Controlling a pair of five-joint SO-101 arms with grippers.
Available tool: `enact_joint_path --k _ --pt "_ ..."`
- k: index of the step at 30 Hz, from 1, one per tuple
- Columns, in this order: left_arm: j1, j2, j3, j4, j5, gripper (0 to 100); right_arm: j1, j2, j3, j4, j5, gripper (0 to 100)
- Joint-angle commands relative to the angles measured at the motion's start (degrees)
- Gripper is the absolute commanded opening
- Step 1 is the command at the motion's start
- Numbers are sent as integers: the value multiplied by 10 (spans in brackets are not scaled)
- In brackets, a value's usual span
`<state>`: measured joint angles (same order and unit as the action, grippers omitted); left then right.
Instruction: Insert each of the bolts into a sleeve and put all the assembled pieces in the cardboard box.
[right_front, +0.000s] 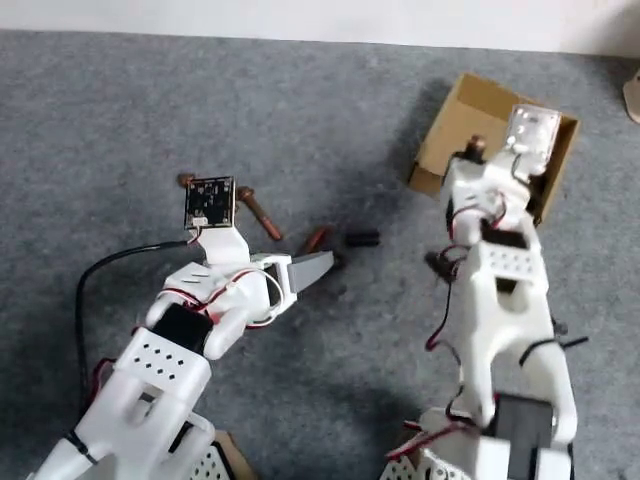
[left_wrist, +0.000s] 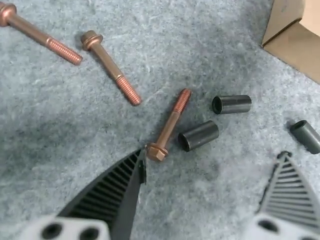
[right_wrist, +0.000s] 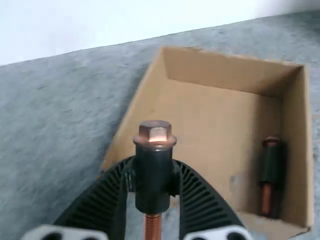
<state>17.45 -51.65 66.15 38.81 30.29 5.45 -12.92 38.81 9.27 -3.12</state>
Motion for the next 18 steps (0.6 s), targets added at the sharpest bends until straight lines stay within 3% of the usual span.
enact_joint_path --k 1,18 --pt "-7 -13 -6 0 4 372 22 36 -89 0 7 5" --pt "-7 -9 -6 0 3 372 90 277 -415 157 4 5"
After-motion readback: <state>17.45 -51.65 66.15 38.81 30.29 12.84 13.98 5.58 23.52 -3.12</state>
